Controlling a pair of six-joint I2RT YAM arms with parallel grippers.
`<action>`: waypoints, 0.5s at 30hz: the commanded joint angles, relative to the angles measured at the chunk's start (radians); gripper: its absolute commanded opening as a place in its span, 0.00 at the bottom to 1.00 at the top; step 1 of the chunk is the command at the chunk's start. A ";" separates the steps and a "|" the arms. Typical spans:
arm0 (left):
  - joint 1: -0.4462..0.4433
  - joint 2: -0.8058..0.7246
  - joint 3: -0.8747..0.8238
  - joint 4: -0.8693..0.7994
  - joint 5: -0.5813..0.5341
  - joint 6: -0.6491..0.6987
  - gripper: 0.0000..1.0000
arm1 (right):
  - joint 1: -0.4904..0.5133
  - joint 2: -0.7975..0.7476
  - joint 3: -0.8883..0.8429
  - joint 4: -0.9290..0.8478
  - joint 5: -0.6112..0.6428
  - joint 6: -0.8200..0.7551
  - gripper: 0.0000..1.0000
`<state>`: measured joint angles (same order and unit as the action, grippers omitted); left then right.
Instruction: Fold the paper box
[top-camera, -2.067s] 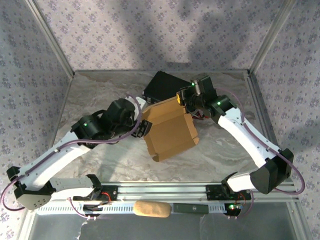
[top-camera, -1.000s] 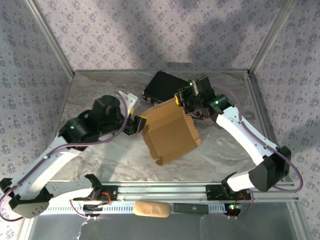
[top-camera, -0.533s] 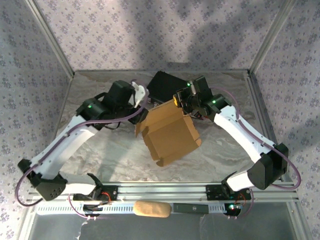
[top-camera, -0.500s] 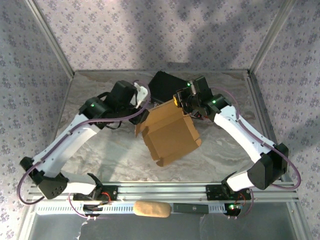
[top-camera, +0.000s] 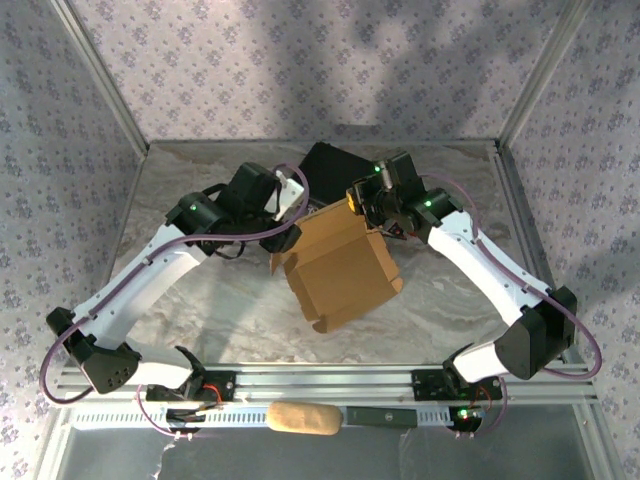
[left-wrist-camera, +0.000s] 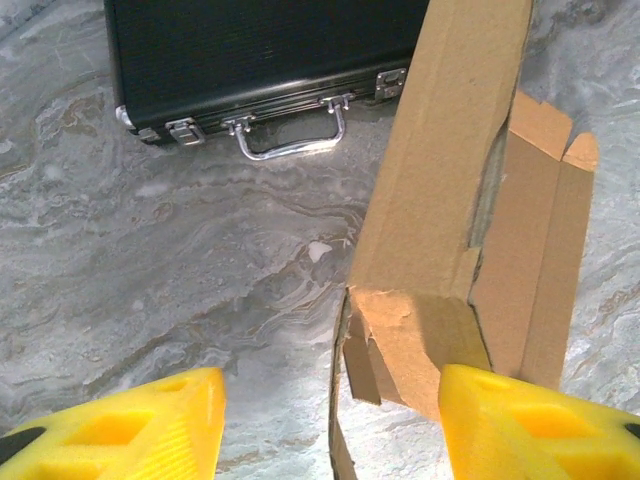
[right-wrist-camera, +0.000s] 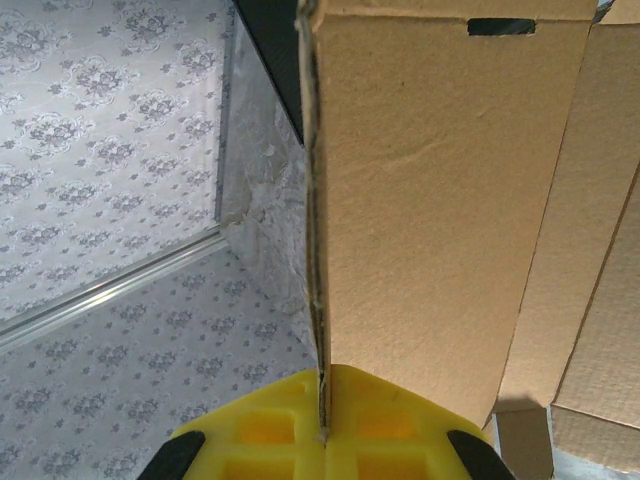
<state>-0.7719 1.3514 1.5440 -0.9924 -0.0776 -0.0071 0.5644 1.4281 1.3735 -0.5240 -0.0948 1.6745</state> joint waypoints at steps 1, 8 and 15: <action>-0.020 0.018 0.001 0.030 0.008 0.018 0.61 | 0.001 0.010 0.022 0.006 -0.011 -0.006 0.00; -0.038 0.039 -0.012 0.100 -0.046 0.021 0.62 | 0.003 -0.003 0.008 0.009 -0.010 -0.005 0.00; -0.046 0.004 -0.076 0.227 -0.063 0.009 0.38 | 0.009 -0.018 -0.020 0.024 -0.003 0.006 0.00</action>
<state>-0.8101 1.3861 1.4864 -0.8505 -0.1204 0.0051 0.5644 1.4277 1.3674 -0.5114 -0.0933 1.6752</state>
